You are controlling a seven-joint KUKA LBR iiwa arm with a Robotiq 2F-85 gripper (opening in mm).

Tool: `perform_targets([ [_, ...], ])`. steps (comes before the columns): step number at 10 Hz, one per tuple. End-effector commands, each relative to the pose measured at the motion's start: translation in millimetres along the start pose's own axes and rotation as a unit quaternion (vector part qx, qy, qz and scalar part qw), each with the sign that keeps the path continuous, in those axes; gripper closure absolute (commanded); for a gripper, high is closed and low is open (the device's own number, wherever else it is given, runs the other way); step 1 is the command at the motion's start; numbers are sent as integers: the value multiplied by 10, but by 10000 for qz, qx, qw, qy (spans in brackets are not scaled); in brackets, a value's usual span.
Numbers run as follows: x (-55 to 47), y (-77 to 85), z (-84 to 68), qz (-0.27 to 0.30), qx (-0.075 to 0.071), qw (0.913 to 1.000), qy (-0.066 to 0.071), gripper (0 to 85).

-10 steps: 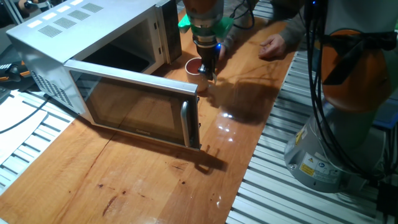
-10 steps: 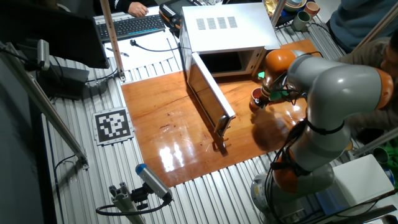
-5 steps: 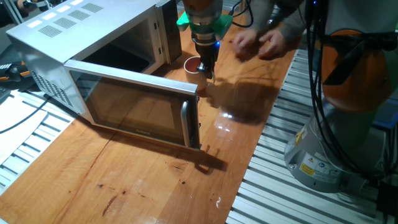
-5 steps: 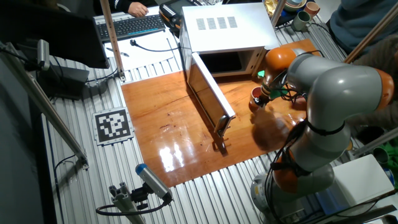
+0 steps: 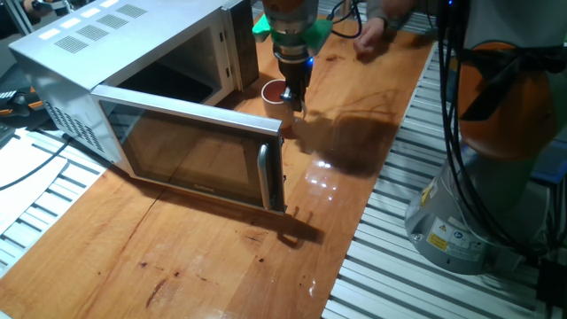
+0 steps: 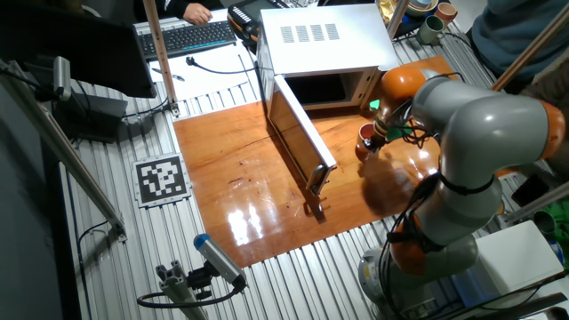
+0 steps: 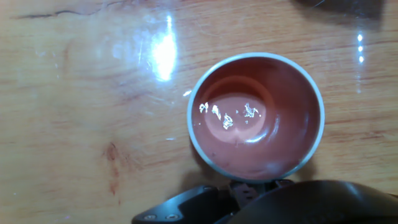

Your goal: Put the bowl into the microwave

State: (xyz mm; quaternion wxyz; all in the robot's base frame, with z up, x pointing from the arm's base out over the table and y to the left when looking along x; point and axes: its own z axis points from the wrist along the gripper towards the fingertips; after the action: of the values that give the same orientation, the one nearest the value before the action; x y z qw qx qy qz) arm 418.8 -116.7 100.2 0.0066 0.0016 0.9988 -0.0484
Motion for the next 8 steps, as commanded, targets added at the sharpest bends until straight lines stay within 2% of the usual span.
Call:
perform_targets([
  [1,-11,14,-4,10,-10,10000,-15,850],
  [2,-25,36,-19,-14,59,9999,-107,850],
  [3,-10,28,-51,-38,82,9999,-130,850],
  [5,6,14,-52,-1,96,9996,-261,850],
  [6,42,-15,-65,68,86,9995,-285,850],
  [7,59,-45,-50,17,18,9993,-376,850],
  [8,67,-47,-51,43,-52,9993,-375,850],
])
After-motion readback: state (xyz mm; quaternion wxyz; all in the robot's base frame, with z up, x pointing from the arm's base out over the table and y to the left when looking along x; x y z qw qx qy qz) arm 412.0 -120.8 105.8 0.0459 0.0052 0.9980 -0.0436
